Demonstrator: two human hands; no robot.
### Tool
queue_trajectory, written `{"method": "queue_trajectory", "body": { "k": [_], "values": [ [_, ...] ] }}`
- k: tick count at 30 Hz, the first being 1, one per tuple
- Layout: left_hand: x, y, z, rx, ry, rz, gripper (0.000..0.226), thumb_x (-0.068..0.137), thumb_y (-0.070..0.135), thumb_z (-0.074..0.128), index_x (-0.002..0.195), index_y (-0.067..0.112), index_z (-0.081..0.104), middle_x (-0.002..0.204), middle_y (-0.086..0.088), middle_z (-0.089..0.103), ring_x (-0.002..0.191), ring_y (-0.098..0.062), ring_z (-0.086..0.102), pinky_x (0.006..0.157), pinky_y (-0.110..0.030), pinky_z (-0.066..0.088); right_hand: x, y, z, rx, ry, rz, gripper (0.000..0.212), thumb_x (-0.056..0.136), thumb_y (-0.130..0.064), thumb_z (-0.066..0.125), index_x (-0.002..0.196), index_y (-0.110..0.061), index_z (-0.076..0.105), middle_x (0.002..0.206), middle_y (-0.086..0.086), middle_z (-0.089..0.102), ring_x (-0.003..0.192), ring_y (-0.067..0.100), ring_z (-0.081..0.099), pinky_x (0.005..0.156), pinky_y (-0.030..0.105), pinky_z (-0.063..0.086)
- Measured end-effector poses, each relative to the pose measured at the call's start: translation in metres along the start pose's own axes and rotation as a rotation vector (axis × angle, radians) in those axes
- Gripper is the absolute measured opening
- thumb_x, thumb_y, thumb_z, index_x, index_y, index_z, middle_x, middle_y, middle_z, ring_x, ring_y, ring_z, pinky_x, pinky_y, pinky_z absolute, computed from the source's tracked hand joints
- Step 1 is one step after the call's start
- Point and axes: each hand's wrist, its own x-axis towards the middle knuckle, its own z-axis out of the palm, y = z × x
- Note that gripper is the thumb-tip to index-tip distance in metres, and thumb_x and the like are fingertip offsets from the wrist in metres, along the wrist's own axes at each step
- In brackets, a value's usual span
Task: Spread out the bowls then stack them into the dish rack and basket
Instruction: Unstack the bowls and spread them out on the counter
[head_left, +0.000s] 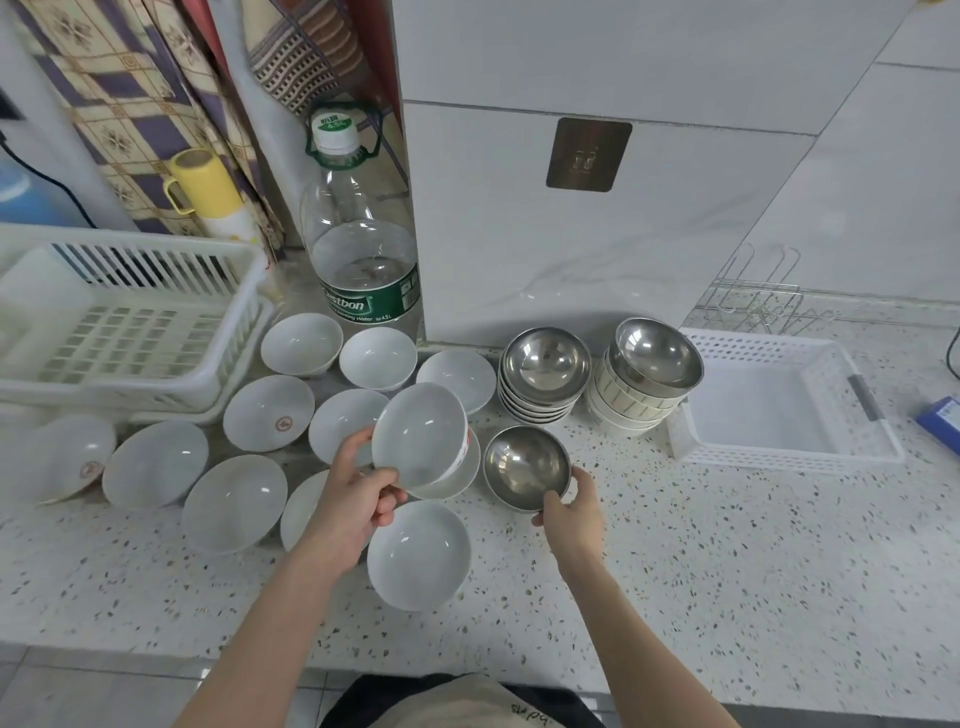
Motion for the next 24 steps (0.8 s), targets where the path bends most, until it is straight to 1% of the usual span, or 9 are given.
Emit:
{"method": "queue_trajectory", "body": {
  "k": [4, 7, 10, 12, 14, 16, 17, 21, 24],
  "values": [
    [-0.006, -0.001, 0.008, 0.039, 0.005, 0.014, 0.057, 0.088, -0.01, 0.051, 0.115, 0.039, 0.055, 0.073, -0.008, 0.06, 0.048, -0.012, 0.052, 0.04, -0.022, 0.035, 0.002, 0.002, -0.002, 0.021, -0.029, -0.01, 0.057, 0.09, -0.013, 0.05, 0.144, -0.029, 0.038, 0.064, 0.002, 0.07, 0.052, 0.011, 0.057, 0.045, 0.026, 0.043],
    [-0.013, -0.001, 0.015, 0.104, 0.013, 0.035, 0.058, 0.088, -0.011, 0.05, 0.126, 0.032, 0.051, 0.072, -0.009, 0.057, 0.047, -0.01, 0.053, 0.039, -0.022, 0.035, 0.001, 0.003, -0.006, 0.061, -0.064, 0.002, 0.063, 0.092, -0.015, 0.051, 0.15, -0.028, 0.03, 0.066, 0.001, 0.071, 0.062, 0.017, 0.06, 0.049, 0.025, 0.046],
    [-0.02, -0.002, 0.022, 0.184, 0.015, 0.049, 0.06, 0.087, -0.01, 0.05, 0.13, 0.031, 0.047, 0.073, -0.01, 0.059, 0.049, -0.011, 0.055, 0.04, -0.023, 0.036, -0.006, 0.004, -0.012, 0.061, -0.051, 0.019, 0.066, 0.095, -0.03, 0.053, 0.153, -0.027, 0.021, 0.069, 0.001, 0.072, 0.074, 0.022, 0.068, 0.05, 0.021, 0.043],
    [-0.026, -0.005, 0.028, 0.228, 0.002, 0.063, 0.06, 0.087, -0.01, 0.049, 0.129, 0.033, 0.047, 0.086, -0.012, 0.061, 0.052, -0.012, 0.058, 0.041, -0.024, 0.037, -0.013, 0.007, -0.018, 0.056, 0.015, -0.017, 0.061, 0.096, -0.036, 0.051, 0.151, -0.026, 0.027, 0.068, 0.0, 0.071, 0.072, 0.014, 0.067, 0.05, 0.02, 0.04],
    [-0.033, -0.011, 0.035, 0.297, -0.028, 0.081, 0.058, 0.087, -0.007, 0.049, 0.126, 0.035, 0.047, 0.074, -0.008, 0.064, 0.055, -0.015, 0.059, 0.041, -0.025, 0.037, -0.019, 0.012, -0.026, 0.099, 0.043, -0.07, 0.046, 0.096, -0.037, 0.05, 0.141, -0.029, 0.042, 0.067, 0.0, 0.07, 0.065, 0.006, 0.061, 0.053, 0.022, 0.04],
    [-0.039, -0.018, 0.043, 0.395, -0.073, 0.083, 0.057, 0.087, -0.004, 0.049, 0.124, 0.04, 0.048, 0.058, 0.0, 0.063, 0.054, -0.015, 0.059, 0.04, -0.025, 0.037, -0.025, 0.019, -0.036, 0.164, 0.0, -0.11, 0.026, 0.097, -0.035, 0.05, 0.12, -0.029, 0.059, 0.062, 0.001, 0.069, 0.058, 0.004, 0.059, 0.057, 0.024, 0.043],
    [-0.042, -0.023, 0.048, 0.442, -0.1, 0.072, 0.058, 0.086, -0.002, 0.048, 0.122, 0.043, 0.048, 0.058, 0.0, 0.064, 0.051, -0.011, 0.059, 0.04, -0.024, 0.037, -0.027, 0.022, -0.041, 0.183, -0.039, -0.125, 0.022, 0.097, -0.032, 0.05, 0.112, -0.027, 0.065, 0.059, 0.002, 0.067, 0.052, 0.004, 0.056, 0.057, 0.025, 0.043],
    [-0.055, -0.048, 0.066, 0.611, -0.185, 0.041, 0.056, 0.088, 0.004, 0.047, 0.122, 0.049, 0.042, 0.062, 0.001, 0.066, 0.047, -0.001, 0.06, 0.04, -0.017, 0.039, -0.038, 0.04, -0.056, 0.223, -0.179, -0.112, 0.025, 0.099, -0.021, 0.049, 0.093, -0.012, 0.072, 0.051, 0.007, 0.06, 0.041, 0.008, 0.039, 0.043, 0.02, 0.034],
    [-0.062, -0.067, 0.074, 0.703, -0.211, 0.025, 0.055, 0.089, 0.007, 0.046, 0.12, 0.051, 0.04, 0.063, 0.002, 0.067, 0.055, -0.001, 0.066, 0.044, -0.016, 0.042, -0.045, 0.056, -0.065, 0.234, -0.226, -0.101, 0.04, 0.1, -0.027, 0.048, 0.08, 0.005, 0.061, 0.046, -0.001, 0.047, 0.041, 0.01, 0.031, 0.04, 0.02, 0.028]
  ]
}}
